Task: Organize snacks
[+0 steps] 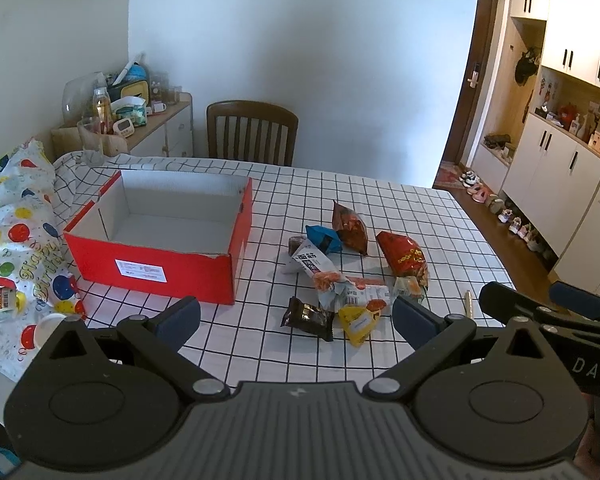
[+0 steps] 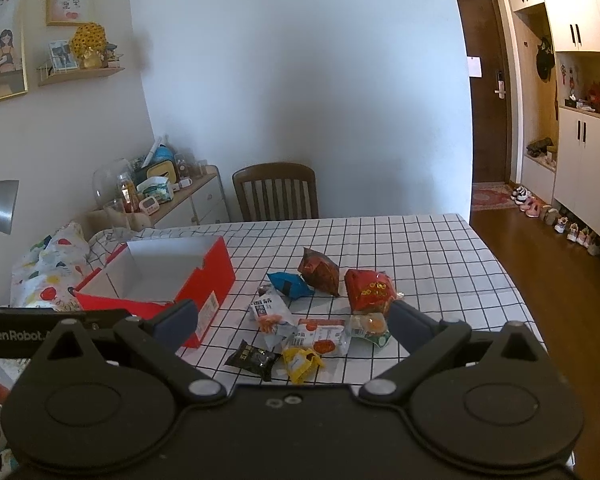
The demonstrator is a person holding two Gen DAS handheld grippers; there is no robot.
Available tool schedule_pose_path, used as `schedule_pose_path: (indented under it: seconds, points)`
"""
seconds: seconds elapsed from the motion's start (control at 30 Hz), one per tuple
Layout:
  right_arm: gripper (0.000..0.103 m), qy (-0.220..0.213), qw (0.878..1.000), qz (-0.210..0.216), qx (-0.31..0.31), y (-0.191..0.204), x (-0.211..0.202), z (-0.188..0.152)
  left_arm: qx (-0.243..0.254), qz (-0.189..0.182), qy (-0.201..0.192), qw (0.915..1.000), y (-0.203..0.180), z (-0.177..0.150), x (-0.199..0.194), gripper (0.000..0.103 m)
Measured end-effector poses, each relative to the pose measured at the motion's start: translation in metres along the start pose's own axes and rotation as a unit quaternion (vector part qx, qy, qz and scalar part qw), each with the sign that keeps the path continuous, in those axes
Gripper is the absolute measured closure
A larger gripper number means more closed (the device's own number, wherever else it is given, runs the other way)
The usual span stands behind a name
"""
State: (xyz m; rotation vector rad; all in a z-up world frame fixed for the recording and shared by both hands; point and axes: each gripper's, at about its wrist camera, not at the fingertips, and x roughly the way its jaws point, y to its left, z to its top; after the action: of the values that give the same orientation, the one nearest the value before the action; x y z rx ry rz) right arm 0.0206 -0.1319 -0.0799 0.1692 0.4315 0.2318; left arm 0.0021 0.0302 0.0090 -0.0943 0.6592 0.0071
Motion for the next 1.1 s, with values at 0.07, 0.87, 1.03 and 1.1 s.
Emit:
schedule_pose_path:
  seconds: [0.07, 0.87, 1.03, 1.1]
  points:
    - [0.001, -0.001, 1.000, -0.003, 0.000, 0.000, 0.000, 0.000, -0.001, -0.002, 0.000, 1.0000, 0.001, 0.000, 0.001, 0.000]
    - [0.001, 0.000, 1.000, -0.013, 0.013, 0.004, 0.006, 0.004, 0.004, -0.012, 0.007, 0.9999, 0.004, 0.006, 0.015, 0.000]
    - [0.001, -0.002, 1.000, -0.018, 0.015, 0.004, 0.007, 0.003, 0.006, -0.015, 0.008, 0.9998, 0.004, 0.008, 0.018, 0.000]
    - [0.001, -0.002, 1.000, -0.019, 0.017, 0.004, 0.008, 0.004, 0.006, -0.017, 0.009, 0.9998, 0.005, 0.009, 0.020, 0.000]
